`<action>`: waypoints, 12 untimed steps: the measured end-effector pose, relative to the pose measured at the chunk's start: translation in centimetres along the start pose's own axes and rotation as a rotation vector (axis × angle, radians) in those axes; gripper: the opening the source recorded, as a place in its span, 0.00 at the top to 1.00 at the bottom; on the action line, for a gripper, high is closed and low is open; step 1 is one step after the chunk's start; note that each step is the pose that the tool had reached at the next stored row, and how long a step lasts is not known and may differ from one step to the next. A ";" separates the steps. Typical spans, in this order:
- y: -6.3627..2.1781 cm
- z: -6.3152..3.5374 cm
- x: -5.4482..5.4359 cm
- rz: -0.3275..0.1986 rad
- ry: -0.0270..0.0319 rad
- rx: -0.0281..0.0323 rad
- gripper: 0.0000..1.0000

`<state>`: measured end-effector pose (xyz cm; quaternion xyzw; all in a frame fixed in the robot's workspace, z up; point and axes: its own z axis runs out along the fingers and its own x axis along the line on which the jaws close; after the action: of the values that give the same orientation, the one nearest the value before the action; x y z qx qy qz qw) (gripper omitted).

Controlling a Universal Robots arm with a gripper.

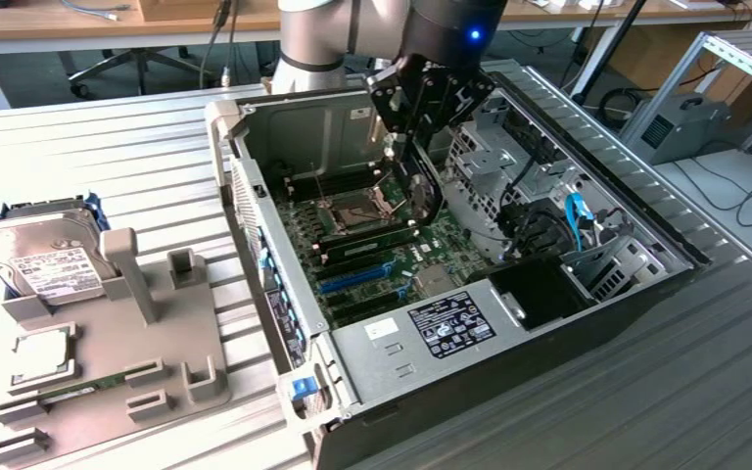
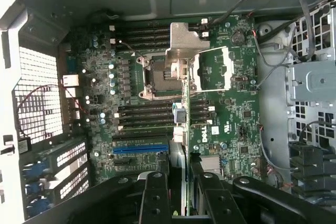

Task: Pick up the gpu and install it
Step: 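Pick up the gpu and move the gpu toward the slot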

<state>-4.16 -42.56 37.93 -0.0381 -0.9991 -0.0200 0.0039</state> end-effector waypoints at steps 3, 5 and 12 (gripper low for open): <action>0.02 0.01 -0.3 0.000 0.0000 -0.0001 0.74; 0.03 0.01 -0.3 0.000 -0.0001 -0.0001 0.74; 0.03 0.00 -0.4 0.000 -0.0001 0.0000 0.74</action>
<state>-3.80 -42.56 37.93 -0.0381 -0.9991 -0.0200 0.0038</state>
